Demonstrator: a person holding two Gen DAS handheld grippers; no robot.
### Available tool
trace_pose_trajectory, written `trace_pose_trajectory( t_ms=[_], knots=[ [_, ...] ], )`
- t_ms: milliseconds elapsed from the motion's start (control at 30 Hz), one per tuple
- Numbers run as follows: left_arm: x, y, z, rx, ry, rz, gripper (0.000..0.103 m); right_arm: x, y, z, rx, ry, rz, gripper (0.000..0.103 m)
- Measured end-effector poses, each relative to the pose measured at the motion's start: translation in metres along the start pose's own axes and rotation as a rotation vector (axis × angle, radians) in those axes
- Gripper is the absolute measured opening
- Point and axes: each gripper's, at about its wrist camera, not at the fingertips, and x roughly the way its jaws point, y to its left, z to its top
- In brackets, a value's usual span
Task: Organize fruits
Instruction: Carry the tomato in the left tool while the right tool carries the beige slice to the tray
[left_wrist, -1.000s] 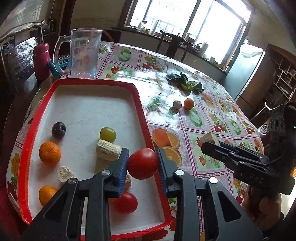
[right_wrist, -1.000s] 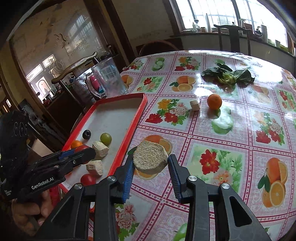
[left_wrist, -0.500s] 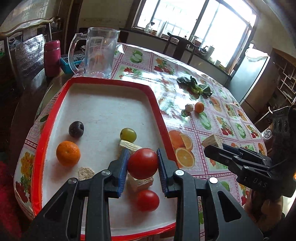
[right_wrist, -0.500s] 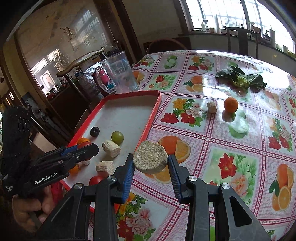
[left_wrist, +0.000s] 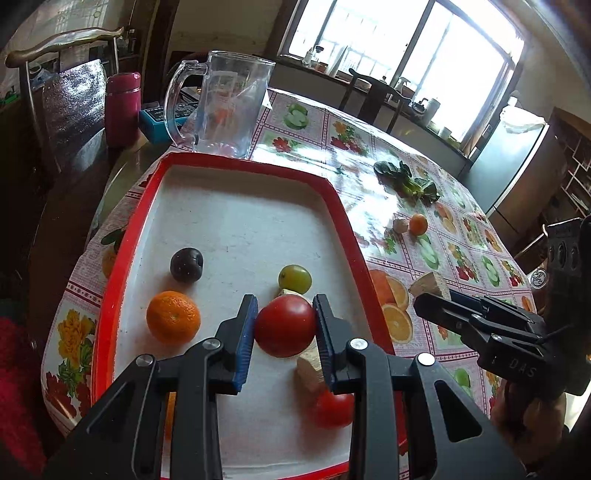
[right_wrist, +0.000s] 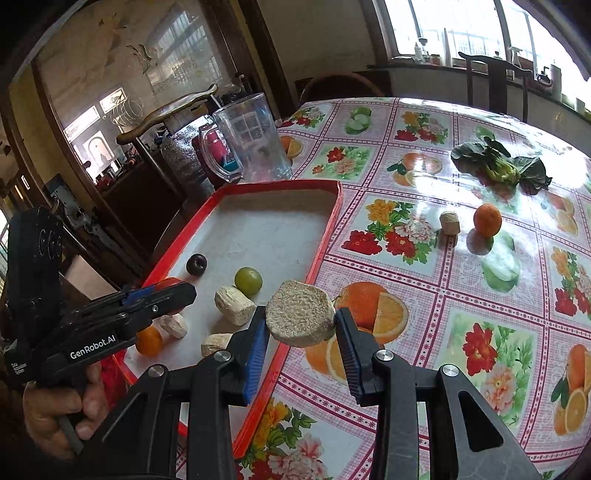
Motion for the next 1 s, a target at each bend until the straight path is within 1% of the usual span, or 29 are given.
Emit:
trace_pose_trajectory(
  t_ms=[333,533,800,1000],
  knots=[
    [0.004,0.020,0.008,-0.026,0.003,0.019,0.028,0.021,0.019,0.017,-0.034,0.011,0.019,0.037],
    [0.008,0.032,0.018,-0.039,0.000,0.037,0.028,0.041,0.023,0.029,-0.033,0.025,0.024,0.037],
    [0.027,0.049,0.046,-0.047,0.022,0.078,0.028,0.074,0.028,0.050,-0.056,0.060,0.024,0.037],
    [0.050,0.061,0.068,-0.055,0.049,0.130,0.028,0.100,0.029,0.061,-0.064,0.095,0.034,0.037]
  ],
)
